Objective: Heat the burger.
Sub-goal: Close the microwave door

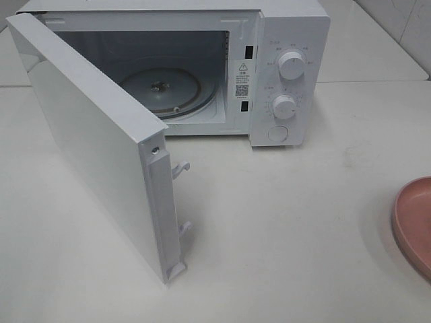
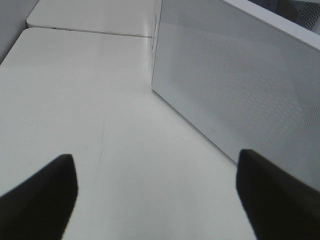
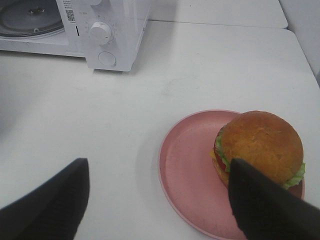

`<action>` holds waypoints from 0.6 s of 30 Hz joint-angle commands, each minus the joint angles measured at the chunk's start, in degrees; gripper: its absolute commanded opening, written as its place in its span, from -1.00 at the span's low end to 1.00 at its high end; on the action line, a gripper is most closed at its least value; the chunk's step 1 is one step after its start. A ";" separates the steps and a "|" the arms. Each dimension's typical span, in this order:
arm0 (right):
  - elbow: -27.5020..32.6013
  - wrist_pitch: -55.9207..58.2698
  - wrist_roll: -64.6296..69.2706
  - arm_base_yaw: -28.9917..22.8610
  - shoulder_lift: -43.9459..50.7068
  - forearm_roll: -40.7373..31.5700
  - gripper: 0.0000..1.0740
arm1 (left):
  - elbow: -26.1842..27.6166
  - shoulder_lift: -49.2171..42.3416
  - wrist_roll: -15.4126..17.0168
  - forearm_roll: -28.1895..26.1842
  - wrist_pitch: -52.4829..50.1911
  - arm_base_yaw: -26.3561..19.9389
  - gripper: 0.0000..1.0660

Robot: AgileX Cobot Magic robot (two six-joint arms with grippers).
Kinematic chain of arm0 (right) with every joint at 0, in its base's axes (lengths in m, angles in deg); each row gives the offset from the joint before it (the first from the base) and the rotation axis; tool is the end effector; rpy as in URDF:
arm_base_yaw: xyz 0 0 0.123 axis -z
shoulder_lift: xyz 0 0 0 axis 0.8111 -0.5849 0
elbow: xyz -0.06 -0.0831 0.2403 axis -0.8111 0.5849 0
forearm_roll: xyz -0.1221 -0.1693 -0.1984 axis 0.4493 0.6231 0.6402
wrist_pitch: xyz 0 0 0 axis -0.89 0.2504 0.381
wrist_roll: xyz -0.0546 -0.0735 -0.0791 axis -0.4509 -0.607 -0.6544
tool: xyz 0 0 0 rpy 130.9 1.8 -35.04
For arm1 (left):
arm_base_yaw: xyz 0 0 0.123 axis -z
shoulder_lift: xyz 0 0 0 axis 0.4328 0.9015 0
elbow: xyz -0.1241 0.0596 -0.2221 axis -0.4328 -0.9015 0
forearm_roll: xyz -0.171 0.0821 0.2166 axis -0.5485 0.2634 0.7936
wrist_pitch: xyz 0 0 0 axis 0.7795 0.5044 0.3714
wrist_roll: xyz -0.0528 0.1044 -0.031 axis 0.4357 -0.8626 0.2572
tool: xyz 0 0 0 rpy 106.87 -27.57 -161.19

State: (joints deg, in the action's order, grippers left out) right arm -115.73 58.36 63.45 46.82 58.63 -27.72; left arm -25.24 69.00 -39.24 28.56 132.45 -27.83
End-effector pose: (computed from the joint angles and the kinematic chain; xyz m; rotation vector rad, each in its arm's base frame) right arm 0.0798 0.0069 0.2903 -0.1038 1.9689 0.0577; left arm 0.0834 -0.0129 0.2960 -0.0285 1.9903 -0.1581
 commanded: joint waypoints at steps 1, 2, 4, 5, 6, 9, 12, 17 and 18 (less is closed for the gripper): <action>0.23 -0.29 -0.57 0.46 1.55 0.17 0.40 | 0.23 2.81 0.46 0.29 -3.95 0.00 0.22; 0.23 -0.29 -0.57 0.46 1.55 0.17 0.40 | -0.40 6.19 0.11 0.29 -7.39 0.00 -0.17; 0.23 -0.29 -0.57 0.46 1.55 0.17 0.40 | -1.60 9.57 0.11 0.23 -12.43 0.00 -0.57; 0.23 -0.29 -0.57 0.46 1.55 0.17 0.40 | -2.29 11.63 0.11 0.23 -15.30 0.00 -0.78; 0.23 -0.29 -0.57 0.46 1.55 0.17 0.40 | -2.29 11.63 0.11 0.23 -15.30 0.00 -0.78; 0.23 -0.29 -0.57 0.46 1.55 0.17 0.40 | -6.02 19.31 -4.76 -1.72 -28.13 0.00 -1.00; 0.23 -0.29 -0.57 0.46 1.55 0.17 0.40 | -10.03 24.69 -11.75 -5.90 -42.28 0.00 -1.00; 0.23 -0.29 -0.57 0.46 1.55 0.17 0.40 | -15.81 33.98 -18.16 -13.01 -60.85 0.52 -1.00; 0.23 -0.29 -0.57 0.46 1.55 0.17 0.40 | -16.16 36.04 -18.16 -13.24 -63.03 0.97 -1.00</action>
State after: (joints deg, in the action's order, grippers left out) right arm -115.73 58.36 63.45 46.82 58.63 -27.72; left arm -39.68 100.51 -55.40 18.59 79.62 -27.83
